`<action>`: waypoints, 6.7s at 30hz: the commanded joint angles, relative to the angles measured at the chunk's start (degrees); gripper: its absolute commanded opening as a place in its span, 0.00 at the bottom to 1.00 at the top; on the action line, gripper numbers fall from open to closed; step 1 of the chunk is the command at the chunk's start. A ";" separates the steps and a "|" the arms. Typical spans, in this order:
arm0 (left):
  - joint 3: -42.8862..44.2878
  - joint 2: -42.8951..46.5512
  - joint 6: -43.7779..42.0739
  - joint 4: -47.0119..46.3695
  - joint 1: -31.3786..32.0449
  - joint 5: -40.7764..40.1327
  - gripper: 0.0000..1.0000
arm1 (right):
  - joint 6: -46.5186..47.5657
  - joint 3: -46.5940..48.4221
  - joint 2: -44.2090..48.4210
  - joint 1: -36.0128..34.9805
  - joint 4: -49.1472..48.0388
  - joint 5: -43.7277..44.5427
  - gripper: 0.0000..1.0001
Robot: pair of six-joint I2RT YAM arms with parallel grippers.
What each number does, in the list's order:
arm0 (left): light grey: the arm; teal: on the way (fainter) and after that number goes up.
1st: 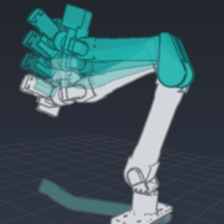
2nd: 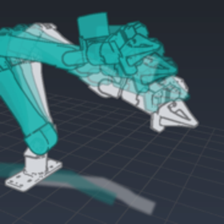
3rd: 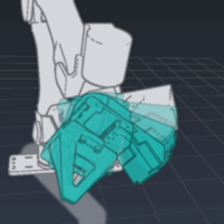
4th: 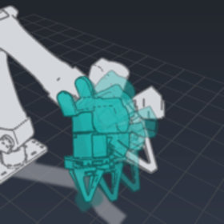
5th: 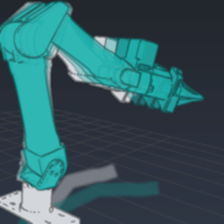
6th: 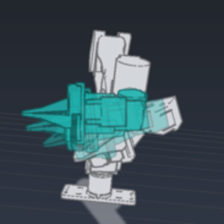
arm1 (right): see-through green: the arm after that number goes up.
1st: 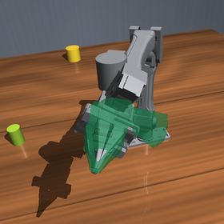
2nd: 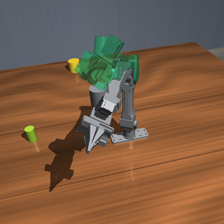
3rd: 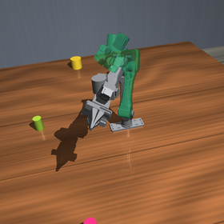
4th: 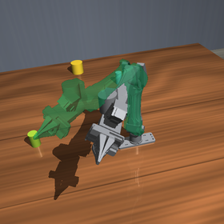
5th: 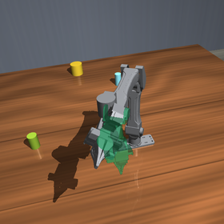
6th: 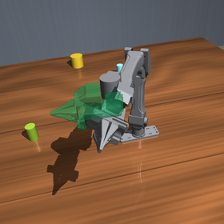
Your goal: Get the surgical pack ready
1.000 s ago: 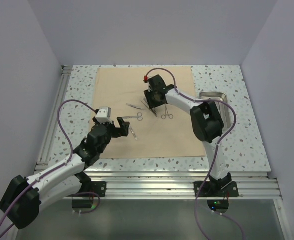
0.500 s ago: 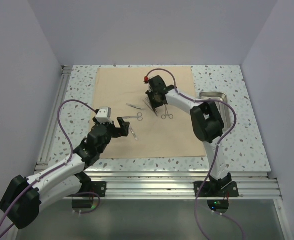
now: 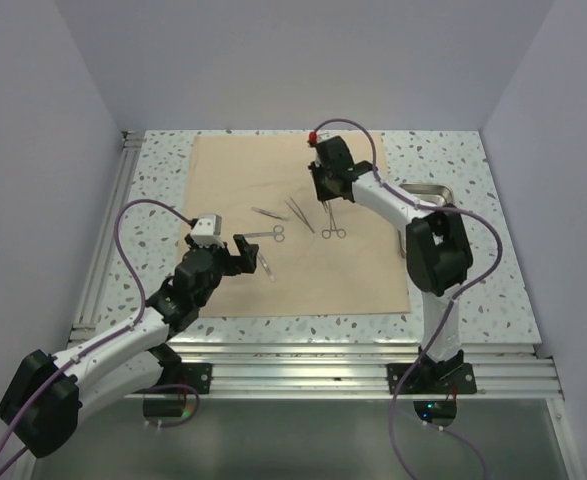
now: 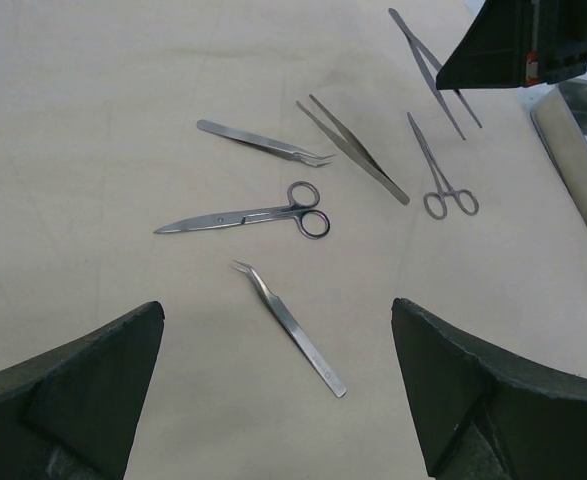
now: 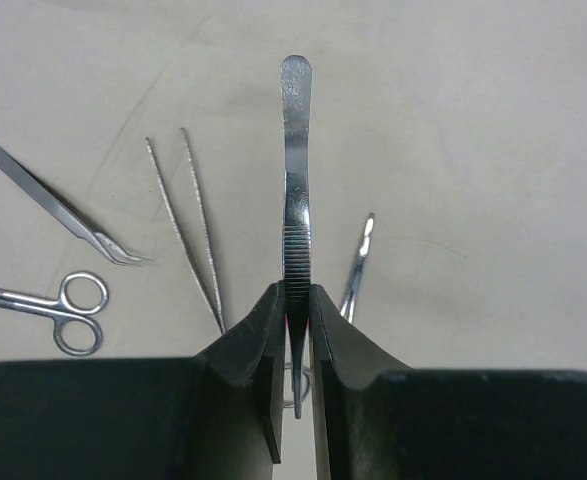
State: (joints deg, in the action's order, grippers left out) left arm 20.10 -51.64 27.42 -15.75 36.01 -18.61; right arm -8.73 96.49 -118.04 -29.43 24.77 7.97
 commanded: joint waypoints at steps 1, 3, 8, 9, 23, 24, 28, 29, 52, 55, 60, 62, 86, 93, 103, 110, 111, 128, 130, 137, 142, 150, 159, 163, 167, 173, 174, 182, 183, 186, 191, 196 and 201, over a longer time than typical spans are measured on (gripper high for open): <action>1.08 -0.13 -0.97 -1.83 -0.06 -0.02 1.00 | -1.90 -3.74 7.71 5.59 -1.39 0.30 0.09; 1.08 -0.13 -0.96 -1.83 -0.15 0.15 1.00 | -1.64 -6.04 10.27 8.06 -2.09 -1.02 0.09; 1.08 0.05 -0.79 -1.92 -0.15 0.86 1.00 | -0.32 -14.72 19.66 17.37 -2.27 -1.55 0.08; 1.08 0.05 -0.79 -2.01 -0.15 0.94 1.00 | -0.49 -16.23 20.82 18.87 -2.62 -2.68 0.08; 0.91 -0.66 -0.26 -2.88 -0.15 2.62 1.00 | -0.76 -28.11 19.70 31.63 -2.80 -2.61 0.04; 0.91 -0.66 -0.26 -2.97 -0.15 2.70 1.00 | -0.76 -27.93 19.25 31.63 -2.54 -2.61 0.04; 0.91 -0.57 -0.26 -2.71 -0.06 2.62 1.00 | -0.50 -26.09 16.35 31.63 -0.78 -1.55 0.17; 0.91 -0.57 -0.26 -2.71 -0.15 2.53 1.00 | -0.76 -26.00 16.09 31.63 -0.69 -1.38 0.25; 0.82 -0.66 -0.79 -2.45 -0.15 0.95 1.00 | 3.72 -13.28 11.62 1.66 -3.51 -3.57 0.56; 0.65 -0.66 -0.79 -2.45 -0.06 0.86 1.00 | 4.95 -8.80 6.43 -1.06 -2.89 -3.92 0.56; 0.82 -0.57 -0.88 -2.45 -0.15 1.03 1.00 | 6.36 -2.54 -0.95 -3.52 -0.96 -5.59 0.55; 0.82 -0.57 -0.88 -2.45 -0.15 0.95 1.00 | 6.53 -0.25 -2.63 -3.79 -0.52 -5.59 0.55; 1.00 -0.40 -0.96 -2.09 -0.06 0.86 1.00 | 6.36 -3.76 -0.10 -3.62 -4.55 -7.09 0.01; 1.00 0.13 -0.88 -1.92 -0.15 1.03 1.00 | 5.13 -11.40 12.56 4.62 -5.88 -7.79 0.01; 0.73 0.75 -0.70 -1.65 -0.06 1.38 1.00 | 1.79 -22.21 23.29 23.35 -3.50 -7.44 0.00; 0.64 0.40 -0.52 -2.01 -0.15 1.91 1.00 | -0.41 -28.02 24.44 29.07 -4.73 -0.24 0.00; 0.64 0.14 -0.44 -2.01 -0.15 2.00 1.00 | -0.58 -28.98 23.91 29.25 -4.82 0.20 0.00; 0.56 0.22 -0.44 -2.18 -0.15 2.00 1.00 | -1.82 -28.37 18.72 31.89 -3.59 4.16 0.39; 0.56 0.31 -0.44 -2.09 -0.15 1.91 1.00 | -1.64 -27.76 19.95 31.80 -3.24 3.64 0.45; 0.56 0.22 -0.44 -2.01 -0.15 1.39 1.00 | -0.59 -29.52 27.15 25.05 -7.72 -1.73 0.55; 0.64 -0.04 -0.52 -2.18 -0.15 1.38 1.00 | -0.67 -21.80 21.74 12.75 -4.31 -4.10 0.60; 0.47 0.66 -0.26 -1.48 -0.15 0.16 1.00 | 6.96 -5.90 7.31 -1.14 -2.45 -7.88 0.65; 0.29 1.10 0.97 -0.86 -0.24 -2.92 1.00 | 19.01 9.49 -7.62 -5.81 2.11 -17.55 0.65; 0.47 1.01 0.97 -0.51 -0.24 -3.54 1.00 | 21.30 14.68 -12.37 -6.60 4.58 -17.37 0.66; 0.47 1.01 0.79 -0.42 -0.24 -3.80 1.00 | 22.97 20.74 -16.69 -7.30 8.17 -17.46 0.62; 0.56 1.10 0.79 -0.25 -0.33 -3.63 1.00 | 24.37 23.92 -20.38 -8.36 10.38 -16.49 0.56; 0.56 1.19 0.71 -0.34 -0.24 -3.63 1.00 | 24.38 24.44 -20.74 -8.36 10.56 -16.32 0.53; 0.64 0.92 0.62 -0.34 -0.24 -3.27 1.00 | 23.94 22.87 -19.96 -8.54 8.20 -16.31 0.13; 0.64 0.84 0.62 -0.34 -0.32 -3.27 1.00 | 23.85 21.91 -18.73 -8.54 7.58 -16.66 0.13; 0.64 0.92 0.44 -0.34 -0.33 -3.19 1.00 | 22.97 19.02 -14.96 -8.63 4.59 -17.55 0.11; 0.64 0.84 0.53 -0.34 -0.33 -2.83 1.00 | 20.16 12.26 -7.13 -7.23 -1.82 -16.67 0.09; 0.64 1.01 0.53 -0.34 -0.33 -2.13 1.00 | 15.08 3.20 2.80 -2.92 -5.96 -13.42 0.09; 0.64 1.10 0.62 -0.42 -0.33 -1.25 1.00 | 10.94 -11.45 15.61 7.00 -9.83 -12.45 0.08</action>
State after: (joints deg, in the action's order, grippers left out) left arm 20.10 -51.13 27.51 -15.14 36.01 -20.51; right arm 6.35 91.20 -110.28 -28.49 19.49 -6.85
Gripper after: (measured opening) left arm 0.997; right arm 0.139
